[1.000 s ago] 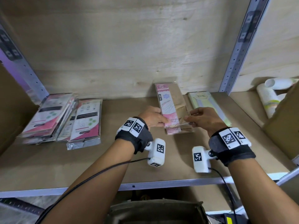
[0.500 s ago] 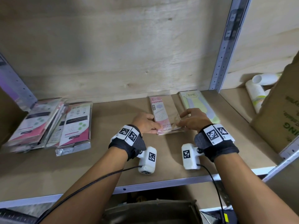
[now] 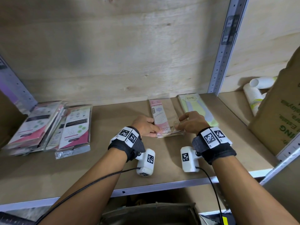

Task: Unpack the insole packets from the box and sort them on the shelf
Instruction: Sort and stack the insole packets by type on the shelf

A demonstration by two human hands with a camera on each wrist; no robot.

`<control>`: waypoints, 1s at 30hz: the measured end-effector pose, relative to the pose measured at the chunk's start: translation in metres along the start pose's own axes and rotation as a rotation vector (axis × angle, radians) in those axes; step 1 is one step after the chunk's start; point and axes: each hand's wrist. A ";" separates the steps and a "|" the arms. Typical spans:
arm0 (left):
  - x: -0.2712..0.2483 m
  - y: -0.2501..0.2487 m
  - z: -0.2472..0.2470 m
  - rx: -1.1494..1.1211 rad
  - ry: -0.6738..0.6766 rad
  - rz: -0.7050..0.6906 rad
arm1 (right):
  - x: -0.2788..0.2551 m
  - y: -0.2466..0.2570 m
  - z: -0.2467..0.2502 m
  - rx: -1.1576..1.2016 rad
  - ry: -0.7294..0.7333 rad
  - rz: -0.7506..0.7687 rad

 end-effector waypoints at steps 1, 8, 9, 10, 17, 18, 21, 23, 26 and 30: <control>0.000 0.000 0.000 -0.003 0.007 0.000 | -0.001 0.000 0.000 -0.008 0.003 0.000; -0.001 0.002 0.027 0.025 -0.067 -0.013 | -0.008 0.010 -0.001 -0.109 -0.048 0.094; -0.003 0.005 0.036 0.033 -0.114 -0.023 | -0.010 0.013 -0.002 -0.123 -0.069 0.143; -0.005 0.008 0.046 0.033 -0.163 -0.041 | -0.012 0.017 -0.003 -0.119 -0.083 0.193; -0.047 0.048 0.129 -0.132 -0.376 -0.231 | -0.041 0.049 -0.043 0.113 0.139 0.306; -0.053 0.052 0.142 -0.134 -0.407 -0.245 | -0.045 0.053 -0.054 0.154 0.192 0.283; -0.073 0.062 0.179 -0.137 -0.453 -0.272 | -0.054 0.067 -0.092 0.158 0.336 0.272; -0.084 0.072 0.202 -0.142 -0.479 -0.274 | -0.055 0.081 -0.121 0.167 0.393 0.279; -0.094 0.091 0.231 -0.158 -0.510 -0.228 | -0.049 0.104 -0.164 0.144 0.447 0.278; -0.104 0.111 0.258 -0.141 -0.558 -0.159 | -0.035 0.136 -0.214 0.125 0.523 0.191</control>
Point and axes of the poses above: each hand's wrist, its own x-axis towards the middle knuckle, its own z-axis out of the back of the hand, y = z × x, and after that the axes turned 7 degrees about x, right-handed
